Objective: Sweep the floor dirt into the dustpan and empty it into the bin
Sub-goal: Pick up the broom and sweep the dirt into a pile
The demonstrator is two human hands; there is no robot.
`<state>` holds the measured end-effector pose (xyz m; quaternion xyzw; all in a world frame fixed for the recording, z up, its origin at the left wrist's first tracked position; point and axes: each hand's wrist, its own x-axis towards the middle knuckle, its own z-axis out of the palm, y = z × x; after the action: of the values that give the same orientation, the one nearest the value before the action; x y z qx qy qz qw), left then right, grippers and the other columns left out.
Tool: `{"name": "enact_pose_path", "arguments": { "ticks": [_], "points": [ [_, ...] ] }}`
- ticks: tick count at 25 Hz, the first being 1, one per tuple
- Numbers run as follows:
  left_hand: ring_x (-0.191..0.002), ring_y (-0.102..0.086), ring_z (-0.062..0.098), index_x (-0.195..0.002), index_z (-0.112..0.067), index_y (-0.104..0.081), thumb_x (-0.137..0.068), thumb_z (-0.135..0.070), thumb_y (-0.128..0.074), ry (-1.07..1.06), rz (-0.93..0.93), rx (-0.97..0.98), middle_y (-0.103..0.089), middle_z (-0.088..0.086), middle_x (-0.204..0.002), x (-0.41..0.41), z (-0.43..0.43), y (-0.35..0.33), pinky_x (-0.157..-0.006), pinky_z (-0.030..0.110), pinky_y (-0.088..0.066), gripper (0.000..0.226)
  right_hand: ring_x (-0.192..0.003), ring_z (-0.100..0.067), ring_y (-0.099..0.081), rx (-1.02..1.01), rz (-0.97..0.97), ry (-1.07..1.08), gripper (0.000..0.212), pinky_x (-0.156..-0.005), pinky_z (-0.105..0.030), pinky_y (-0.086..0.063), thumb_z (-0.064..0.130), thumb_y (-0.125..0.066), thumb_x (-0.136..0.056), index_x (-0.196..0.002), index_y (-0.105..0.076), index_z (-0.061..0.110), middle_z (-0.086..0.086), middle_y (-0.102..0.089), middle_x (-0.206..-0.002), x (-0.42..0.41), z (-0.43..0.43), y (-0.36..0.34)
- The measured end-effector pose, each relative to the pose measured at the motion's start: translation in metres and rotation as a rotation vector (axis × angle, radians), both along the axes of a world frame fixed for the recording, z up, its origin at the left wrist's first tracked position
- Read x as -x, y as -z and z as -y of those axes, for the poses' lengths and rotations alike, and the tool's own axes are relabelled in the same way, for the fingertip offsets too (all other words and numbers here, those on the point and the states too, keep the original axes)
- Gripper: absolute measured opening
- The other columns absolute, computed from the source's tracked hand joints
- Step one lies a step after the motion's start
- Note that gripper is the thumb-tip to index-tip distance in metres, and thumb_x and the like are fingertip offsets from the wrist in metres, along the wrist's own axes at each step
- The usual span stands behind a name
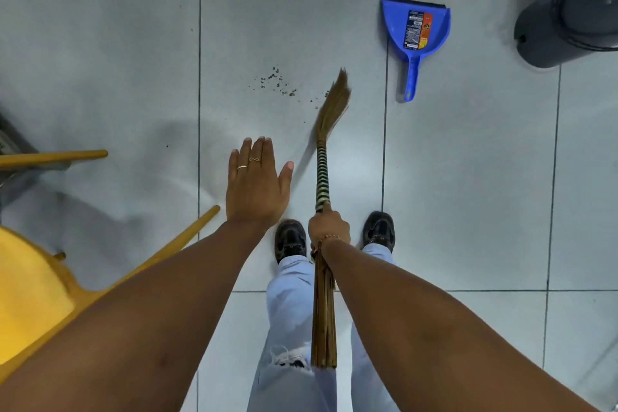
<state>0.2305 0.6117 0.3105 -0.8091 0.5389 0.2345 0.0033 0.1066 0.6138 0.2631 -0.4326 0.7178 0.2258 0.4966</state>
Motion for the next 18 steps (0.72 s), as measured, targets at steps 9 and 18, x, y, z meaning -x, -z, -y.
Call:
{"name": "enact_pose_path", "arguments": {
  "ticks": [9,18],
  "points": [
    [-0.14,-0.028,0.034,-0.139,0.001,-0.033,-0.097,-0.038,-0.035,-0.04,0.064,-0.045,-0.042,0.02,-0.145,-0.044,-0.009,0.001,-0.118,0.046,-0.019,0.057,-0.115,-0.031,-0.053,-0.005,0.068,-0.062,0.046,-0.085,-0.034,-0.042,0.019,-0.034,-0.094,-0.14,-0.036,0.016,-0.014,-0.056,-0.128,-0.053,0.009,0.009],
    [-0.14,-0.029,0.034,-0.138,0.002,-0.035,-0.096,-0.036,-0.038,-0.08,0.034,-0.041,-0.043,0.021,-0.144,-0.033,-0.02,-0.005,-0.118,0.046,-0.019,0.056,-0.101,-0.034,-0.061,0.201,0.072,-0.001,0.047,-0.086,-0.04,-0.048,0.036,-0.026,-0.1,-0.147,-0.02,0.036,-0.018,-0.064,-0.111,-0.037,-0.023,-0.02]
  ]
}}
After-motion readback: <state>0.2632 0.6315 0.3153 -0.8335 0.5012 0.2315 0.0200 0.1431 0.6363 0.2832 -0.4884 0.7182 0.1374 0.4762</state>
